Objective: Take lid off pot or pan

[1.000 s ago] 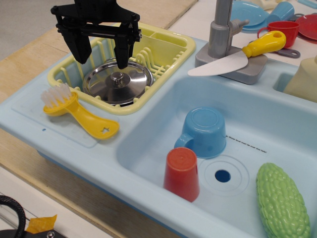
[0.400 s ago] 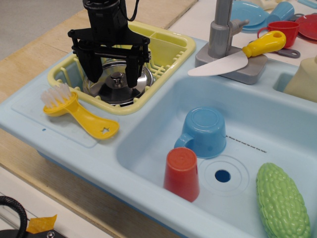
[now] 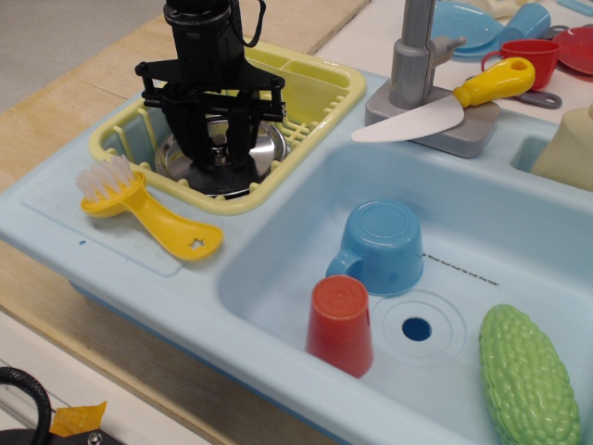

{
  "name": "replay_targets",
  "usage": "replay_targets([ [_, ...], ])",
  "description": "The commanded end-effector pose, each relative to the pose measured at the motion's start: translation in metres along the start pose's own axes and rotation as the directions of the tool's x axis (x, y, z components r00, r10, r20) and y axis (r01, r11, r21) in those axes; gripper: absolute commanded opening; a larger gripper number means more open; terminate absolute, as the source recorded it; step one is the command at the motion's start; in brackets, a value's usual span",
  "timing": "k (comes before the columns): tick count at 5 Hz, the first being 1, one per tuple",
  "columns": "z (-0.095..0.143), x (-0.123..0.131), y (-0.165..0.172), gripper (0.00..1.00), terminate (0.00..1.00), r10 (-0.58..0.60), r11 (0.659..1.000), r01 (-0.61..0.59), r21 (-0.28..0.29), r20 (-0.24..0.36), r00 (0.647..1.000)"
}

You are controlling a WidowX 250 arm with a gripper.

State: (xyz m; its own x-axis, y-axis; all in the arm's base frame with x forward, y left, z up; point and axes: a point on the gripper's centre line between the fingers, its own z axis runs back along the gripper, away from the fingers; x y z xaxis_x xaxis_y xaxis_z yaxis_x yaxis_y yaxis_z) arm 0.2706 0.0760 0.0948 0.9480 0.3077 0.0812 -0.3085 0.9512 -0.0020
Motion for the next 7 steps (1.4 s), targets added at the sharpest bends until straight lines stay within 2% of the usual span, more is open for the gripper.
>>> replay_targets([
  [1,0.009,0.01,-0.003,0.0,0.0,-0.008,1.0,0.008,-0.001,0.043,0.999],
  [2,0.021,0.009,-0.007,0.0,0.0,-0.004,1.0,0.003,0.025,0.06,0.998],
  [3,0.044,0.016,-0.012,0.0,0.0,-0.02,0.998,0.014,0.058,0.107,0.994],
  [5,0.069,0.054,-0.012,0.0,0.0,-0.064,0.997,0.054,0.056,0.197,0.978],
  [6,0.07,0.082,-0.015,0.0,0.0,-0.092,0.995,0.087,0.042,0.172,0.981],
  [7,0.06,0.098,-0.019,0.0,0.0,-0.107,0.994,0.105,0.021,0.134,0.985],
])
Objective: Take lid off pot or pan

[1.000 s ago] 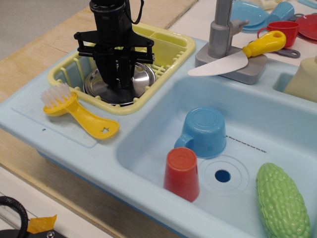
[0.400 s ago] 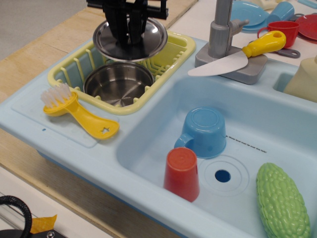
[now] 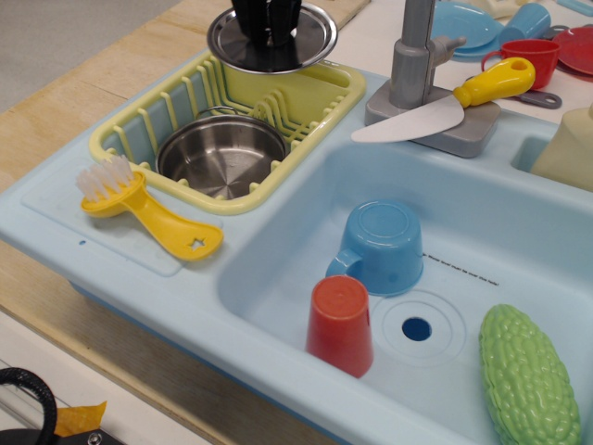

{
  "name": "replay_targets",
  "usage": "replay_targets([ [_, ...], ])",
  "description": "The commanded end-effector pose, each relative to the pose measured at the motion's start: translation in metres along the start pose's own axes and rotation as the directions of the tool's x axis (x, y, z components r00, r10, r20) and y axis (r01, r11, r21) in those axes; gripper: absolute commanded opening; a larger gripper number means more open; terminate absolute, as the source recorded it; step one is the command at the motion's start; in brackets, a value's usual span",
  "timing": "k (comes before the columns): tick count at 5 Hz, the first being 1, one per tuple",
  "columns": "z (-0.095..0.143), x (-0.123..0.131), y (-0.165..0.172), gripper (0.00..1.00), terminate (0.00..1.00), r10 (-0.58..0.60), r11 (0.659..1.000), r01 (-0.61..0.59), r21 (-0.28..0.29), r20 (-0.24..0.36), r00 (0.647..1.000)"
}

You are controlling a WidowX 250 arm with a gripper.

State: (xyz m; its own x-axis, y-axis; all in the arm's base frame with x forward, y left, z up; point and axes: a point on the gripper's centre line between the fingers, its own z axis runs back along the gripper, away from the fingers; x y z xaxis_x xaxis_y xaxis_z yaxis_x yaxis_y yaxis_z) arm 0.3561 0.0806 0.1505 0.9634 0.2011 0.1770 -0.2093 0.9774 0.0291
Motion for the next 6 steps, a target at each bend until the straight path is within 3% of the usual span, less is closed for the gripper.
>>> replay_targets([
  [1,0.0,0.0052,0.0038,0.0,0.0,0.014,1.0,-0.013,-0.018,0.017,1.0],
  [2,-0.003,-0.0024,0.0057,0.0,0.0,0.025,0.999,-0.024,-0.034,0.027,0.999],
  [3,-0.0085,-0.004,0.0047,1.0,0.0,0.008,0.998,-0.007,-0.066,0.023,1.0],
  [5,-0.0085,-0.004,0.0047,1.0,0.0,0.008,0.998,-0.007,-0.066,0.023,1.0],
  [6,-0.0085,-0.004,0.0047,1.0,1.0,0.008,0.998,-0.007,-0.066,0.023,1.0],
])
